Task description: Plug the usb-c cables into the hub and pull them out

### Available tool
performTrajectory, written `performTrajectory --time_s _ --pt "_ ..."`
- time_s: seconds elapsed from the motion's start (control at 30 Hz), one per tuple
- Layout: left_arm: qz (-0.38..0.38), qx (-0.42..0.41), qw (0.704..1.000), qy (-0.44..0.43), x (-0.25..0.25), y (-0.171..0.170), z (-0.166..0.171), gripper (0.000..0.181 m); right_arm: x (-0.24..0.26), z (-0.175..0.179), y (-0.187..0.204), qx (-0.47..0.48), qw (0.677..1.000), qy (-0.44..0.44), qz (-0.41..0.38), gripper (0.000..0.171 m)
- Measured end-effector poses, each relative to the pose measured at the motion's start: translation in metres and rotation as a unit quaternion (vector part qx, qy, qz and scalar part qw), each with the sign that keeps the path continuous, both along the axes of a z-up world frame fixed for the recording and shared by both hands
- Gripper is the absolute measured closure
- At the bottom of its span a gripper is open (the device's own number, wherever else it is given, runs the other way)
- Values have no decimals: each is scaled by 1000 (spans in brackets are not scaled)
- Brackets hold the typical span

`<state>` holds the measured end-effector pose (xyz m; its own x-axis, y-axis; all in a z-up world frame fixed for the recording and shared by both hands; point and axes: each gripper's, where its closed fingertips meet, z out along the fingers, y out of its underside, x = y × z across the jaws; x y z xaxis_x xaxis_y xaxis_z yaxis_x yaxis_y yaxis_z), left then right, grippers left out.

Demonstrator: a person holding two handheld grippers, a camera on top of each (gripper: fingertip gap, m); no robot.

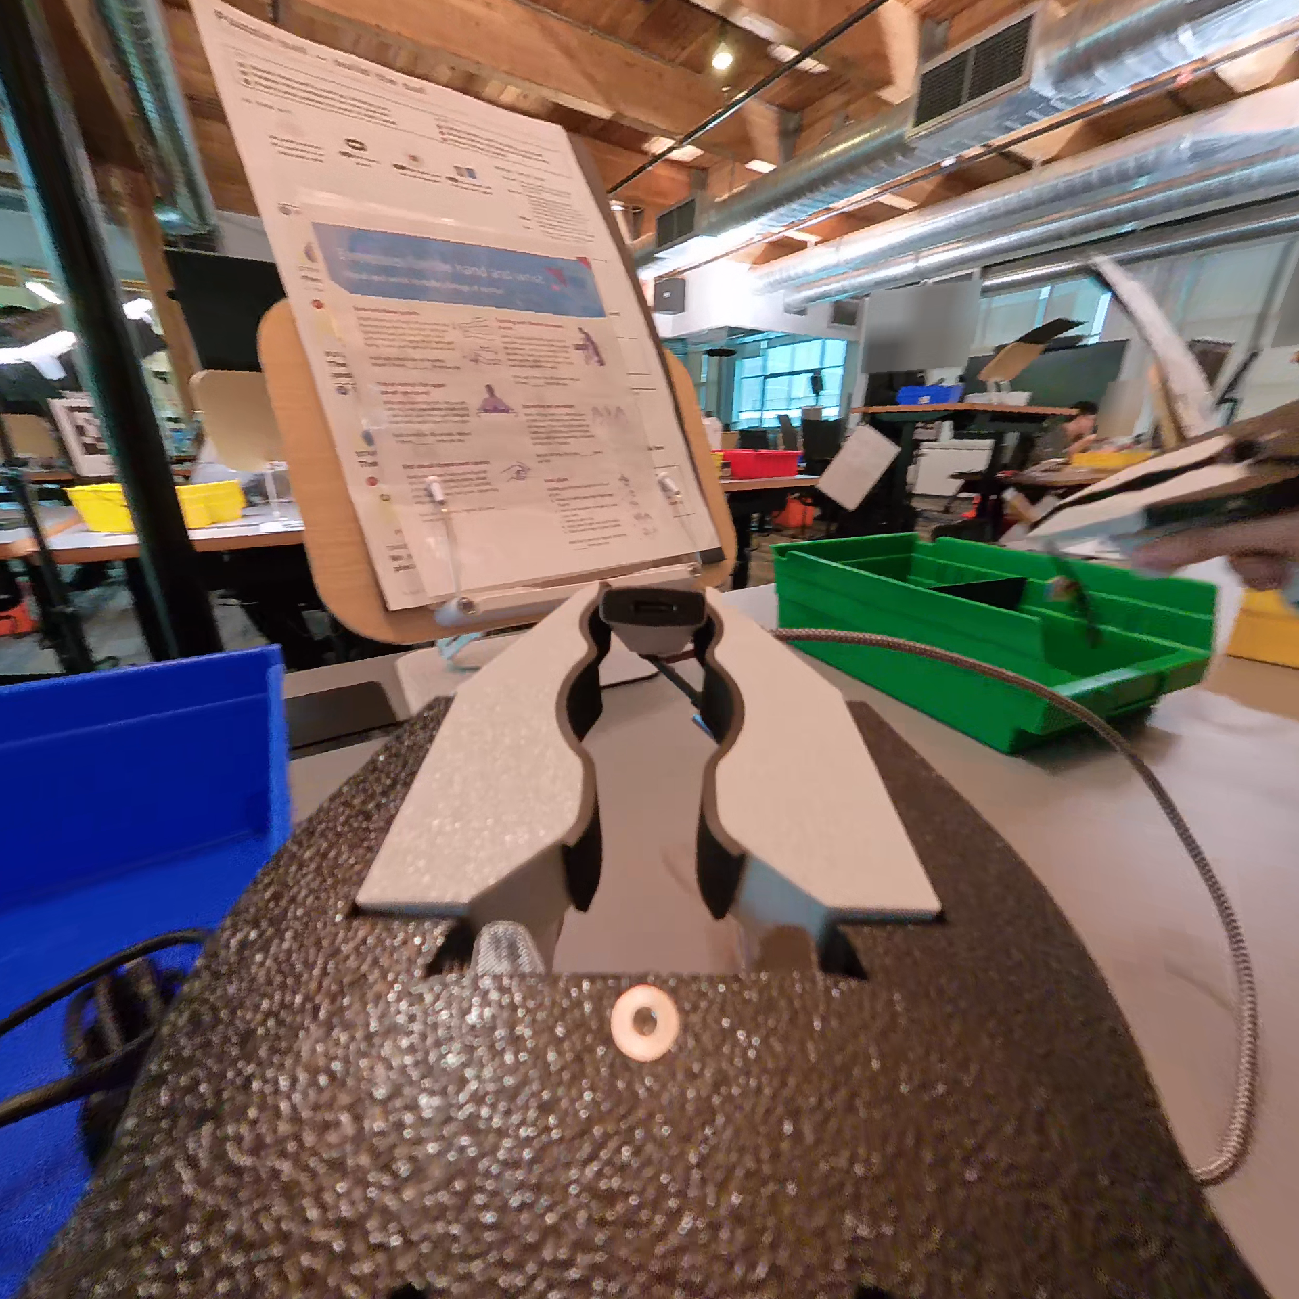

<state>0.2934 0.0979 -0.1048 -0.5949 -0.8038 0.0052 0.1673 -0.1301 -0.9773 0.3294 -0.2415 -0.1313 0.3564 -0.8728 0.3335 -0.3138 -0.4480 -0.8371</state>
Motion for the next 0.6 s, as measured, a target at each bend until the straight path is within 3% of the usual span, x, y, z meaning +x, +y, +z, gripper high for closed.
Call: performTrajectory --time_s 0.03,0.07,0.13,0.17,0.23,0.27,0.37,0.4,0.53,0.6 --pt "-19 -4 1000 2 -2 -4 0 161 3 -9 1 -1 1000 15 -12 145" --pt "-40 -8 999 3 -5 -9 0 160 3 -14 6 1 999 27 -20 111" --pt "-73 -22 997 3 -11 -16 2 160 -2 -11 28 2 1000 17 -11 74" --pt "-93 -27 995 4 -14 -19 3 160 -7 -7 49 16 1000 4 20 66" --pt "-129 -42 991 2 -20 -25 6 160 -26 -3 107 115 986 16 118 67" --pt "-149 -50 988 -2 -25 -29 7 160 -36 2 136 201 965 37 164 77" --pt "-217 -82 973 -17 -41 -37 16 161 -62 25 199 455 839 90 283 106" --pt "-247 -96 964 -21 -49 -40 20 161 -63 24 211 513 798 113 295 102" --pt "-304 -109 945 -40 -65 -46 25 160 -83 19 253 612 661 209 380 106" --pt "-295 -83 951 -46 -64 -49 19 161 -84 20 261 623 640 202 403 139"
